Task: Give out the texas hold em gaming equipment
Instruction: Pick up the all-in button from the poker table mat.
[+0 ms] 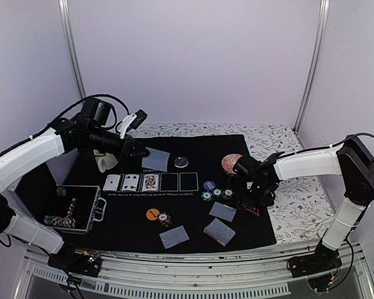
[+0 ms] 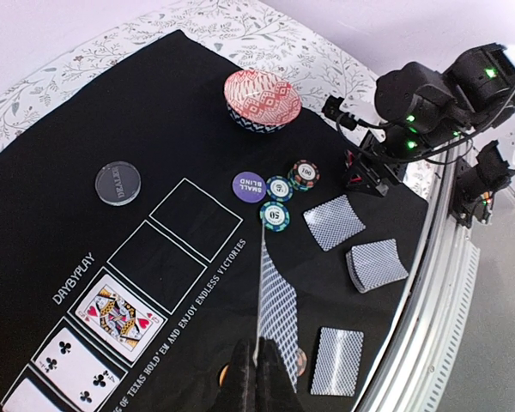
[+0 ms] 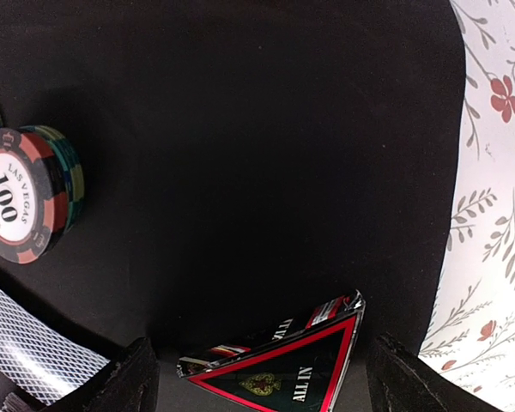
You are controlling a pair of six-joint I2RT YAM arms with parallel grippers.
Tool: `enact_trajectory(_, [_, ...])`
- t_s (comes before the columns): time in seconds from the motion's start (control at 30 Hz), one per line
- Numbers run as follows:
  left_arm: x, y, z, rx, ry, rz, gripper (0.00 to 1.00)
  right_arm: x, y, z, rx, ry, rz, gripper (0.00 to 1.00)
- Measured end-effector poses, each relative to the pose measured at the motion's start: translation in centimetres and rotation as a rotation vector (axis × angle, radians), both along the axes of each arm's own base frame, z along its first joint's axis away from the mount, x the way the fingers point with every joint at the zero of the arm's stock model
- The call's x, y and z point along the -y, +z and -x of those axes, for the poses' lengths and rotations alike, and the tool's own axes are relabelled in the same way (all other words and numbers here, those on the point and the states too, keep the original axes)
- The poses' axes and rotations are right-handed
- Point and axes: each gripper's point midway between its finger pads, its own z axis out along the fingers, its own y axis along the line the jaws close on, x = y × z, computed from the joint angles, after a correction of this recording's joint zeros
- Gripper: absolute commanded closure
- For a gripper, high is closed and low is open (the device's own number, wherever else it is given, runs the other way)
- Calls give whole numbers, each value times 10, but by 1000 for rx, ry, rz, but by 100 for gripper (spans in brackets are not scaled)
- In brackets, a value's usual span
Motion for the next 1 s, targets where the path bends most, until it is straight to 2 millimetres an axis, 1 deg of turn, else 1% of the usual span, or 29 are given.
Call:
enact_trajectory(0.1, [0, 2, 1, 5, -1, 2, 100, 1, -1, 1, -2, -3, 0, 30])
enact_trajectory(0.27, [0, 2, 1, 6, -1, 2, 100, 1, -2, 1, -2, -8, 0, 38])
enact_trajectory(0.43, [0, 2, 1, 7, -1, 2, 100, 4, 0, 3, -9, -6, 13, 43])
enact_trajectory(0.53, [-1, 2, 0, 8, 2, 0, 100, 6, 5, 4, -16, 1, 27, 44])
enact_trajectory(0.63, [-2, 2, -1, 13, 11, -6, 100, 4, 19, 0, 5, 9, 20, 46])
enact_trajectory(0.83, [-9, 10, -6, 48, 52, -7, 100, -7, 61, -15, 84, 28, -23, 47])
enact_trajectory(0.93, [-18, 12, -12, 63, 94, -2, 100, -13, 84, -21, 122, 47, -45, 48])
enact_trajectory(1.0, [-28, 13, -17, 73, 134, 5, 100, -23, 104, -28, 161, 70, -69, 48])
